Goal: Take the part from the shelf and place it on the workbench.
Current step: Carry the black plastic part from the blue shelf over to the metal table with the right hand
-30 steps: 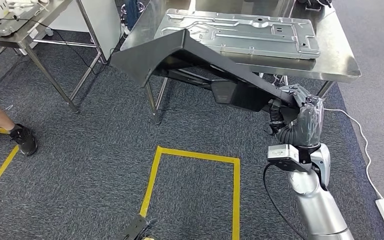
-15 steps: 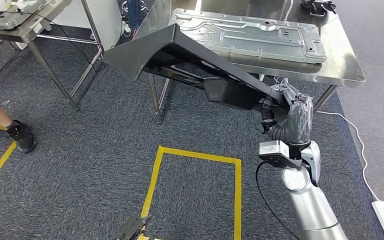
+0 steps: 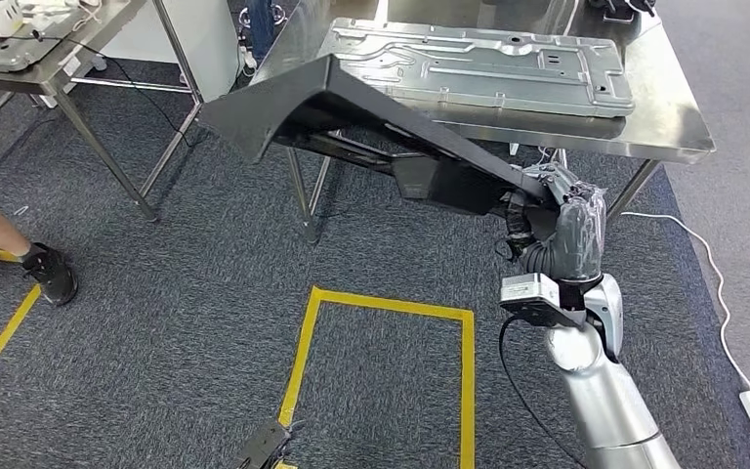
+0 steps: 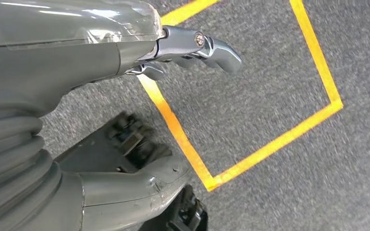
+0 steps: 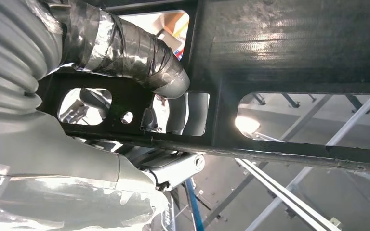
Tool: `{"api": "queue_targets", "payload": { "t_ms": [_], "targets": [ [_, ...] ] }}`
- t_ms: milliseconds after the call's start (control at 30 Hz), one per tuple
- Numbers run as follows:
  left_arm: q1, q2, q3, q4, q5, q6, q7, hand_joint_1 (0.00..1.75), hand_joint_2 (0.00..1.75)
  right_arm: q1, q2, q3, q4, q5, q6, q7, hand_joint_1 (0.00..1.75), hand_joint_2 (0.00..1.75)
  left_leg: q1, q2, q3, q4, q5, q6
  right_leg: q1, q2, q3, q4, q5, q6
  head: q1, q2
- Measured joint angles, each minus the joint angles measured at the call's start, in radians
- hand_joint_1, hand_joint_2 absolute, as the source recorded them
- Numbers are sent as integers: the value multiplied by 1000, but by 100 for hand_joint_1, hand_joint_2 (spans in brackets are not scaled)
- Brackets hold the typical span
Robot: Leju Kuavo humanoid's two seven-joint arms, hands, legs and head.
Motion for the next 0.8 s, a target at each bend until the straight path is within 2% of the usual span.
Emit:
{"api": "queue_targets", "payload": {
  "t_ms": [33,100,167,200,267,333,367,433,467,500,533,567,600,667,700,733,800],
  "targets": [
    [1,0,0,0,1,2,0,0,175,2,1,0,0,-4,0,0,175,175,3,0,5,-16,20,-2,-1,0,0,2,-2,2,0,0],
    [2,0,-2,0,4,4,0,0,175,4,2,1,0,-15,1,0,175,175,9,-11,65,-147,90,-3,-4,8,1,7,-6,9,0,0],
    [4,0,-3,0,7,5,0,0,175,5,4,1,0,-21,0,1,175,175,8,-29,116,-254,127,0,-4,17,-2,11,-8,20,0,0],
    [5,0,-4,0,8,5,0,0,175,7,5,1,0,-23,0,1,175,175,6,-35,124,-269,127,2,-3,20,-4,11,-7,26,0,0],
    [7,-1,-4,0,8,5,0,0,175,11,6,2,-1,-25,0,1,175,175,3,-23,125,-273,131,13,-3,28,-5,6,-3,40,0,0],
    [5,-2,-5,0,8,6,-1,0,175,14,6,2,-2,-27,0,0,175,175,6,-9,128,-284,137,29,-5,28,-14,22,-18,49,1,0],
    [4,-3,-6,0,8,6,-1,0,175,14,6,2,-2,-28,0,0,175,175,7,-2,130,-289,140,36,-5,24,-30,57,-41,51,1,0],
    [4,-3,-6,0,8,7,-1,0,175,18,6,2,-3,-30,0,0,175,175,4,14,130,-291,140,46,-4,14,-90,181,-104,54,2,0],
    [5,-3,-6,0,8,7,-1,0,175,21,6,2,-3,-31,0,0,175,175,1,22,130,-291,139,48,-3,13,-120,241,-126,55,2,0],
    [5,-3,-7,0,8,7,-1,0,175,25,6,2,-3,-31,0,0,175,175,-2,30,130,-289,138,50,-3,12,-138,275,-130,55,2,0],
    [5,-3,-7,0,8,7,-1,0,175,28,6,2,-3,-31,0,0,175,175,-5,38,130,-287,136,51,-2,10,-138,272,-116,53,2,0],
    [5,-3,-7,0,8,7,-1,0,175,29,6,2,-3,-31,0,0,175,175,-6,46,130,-284,133,52,0,4,-116,229,-86,49,1,0],
    [4,-3,-8,0,8,7,-1,0,175,29,6,2,-3,-31,-1,0,175,175,-8,54,131,-281,130,51,3,-12,-81,159,-51,44,2,0],
    [3,-3,-11,0,8,8,-1,0,175,28,7,2,-4,-32,-2,-1,175,175,-15,67,133,-276,124,45,14,-47,-23,45,-10,31,1,0],
    [3,-3,-12,0,8,8,-1,0,175,27,7,1,-4,-32,-2,-2,175,175,-17,74,134,-275,122,42,18,-57,-12,19,-5,26,1,0],
    [2,-3,-13,0,8,9,-2,0,175,27,7,1,-5,-32,-3,-3,175,175,-19,80,135,-276,121,38,21,-54,-12,15,-6,22,1,0],
    [-1,-3,-14,-1,9,11,-3,0,175,28,8,1,-6,-32,-4,-5,175,175,-19,87,138,-274,116,29,16,-37,-11,9,0,14,1,0]
  ]
}}
